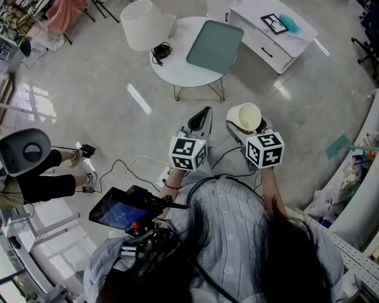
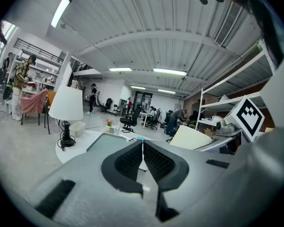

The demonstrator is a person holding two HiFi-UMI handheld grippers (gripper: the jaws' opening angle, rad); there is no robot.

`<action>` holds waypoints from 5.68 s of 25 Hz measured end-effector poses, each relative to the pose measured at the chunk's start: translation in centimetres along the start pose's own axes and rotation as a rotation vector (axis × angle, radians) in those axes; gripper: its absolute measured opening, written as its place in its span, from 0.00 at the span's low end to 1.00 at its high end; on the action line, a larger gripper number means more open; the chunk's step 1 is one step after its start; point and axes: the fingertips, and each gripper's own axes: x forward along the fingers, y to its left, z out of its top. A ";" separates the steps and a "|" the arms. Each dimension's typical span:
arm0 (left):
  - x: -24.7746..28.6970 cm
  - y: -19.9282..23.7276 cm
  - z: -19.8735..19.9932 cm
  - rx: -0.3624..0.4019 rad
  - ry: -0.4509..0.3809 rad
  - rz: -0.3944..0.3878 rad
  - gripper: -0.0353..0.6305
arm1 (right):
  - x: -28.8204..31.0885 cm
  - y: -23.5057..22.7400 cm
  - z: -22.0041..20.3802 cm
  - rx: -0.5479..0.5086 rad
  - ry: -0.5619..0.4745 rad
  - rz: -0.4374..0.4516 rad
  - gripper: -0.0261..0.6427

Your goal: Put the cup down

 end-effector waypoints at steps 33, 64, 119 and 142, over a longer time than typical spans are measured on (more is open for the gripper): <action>9.5 12.9 3.6 -0.025 0.048 -0.140 0.08 | 12.9 -2.7 6.2 0.087 0.029 -0.162 0.64; 15.8 15.7 3.8 -0.051 0.093 -0.083 0.08 | 21.7 -10.4 5.8 0.043 0.154 -0.152 0.64; 25.3 19.7 1.0 -0.048 0.250 -0.094 0.08 | 36.6 -19.7 1.4 -0.116 0.358 -0.217 0.64; 24.0 19.5 1.4 -0.019 0.237 -0.101 0.08 | 35.6 -19.3 4.5 -0.095 0.267 -0.263 0.64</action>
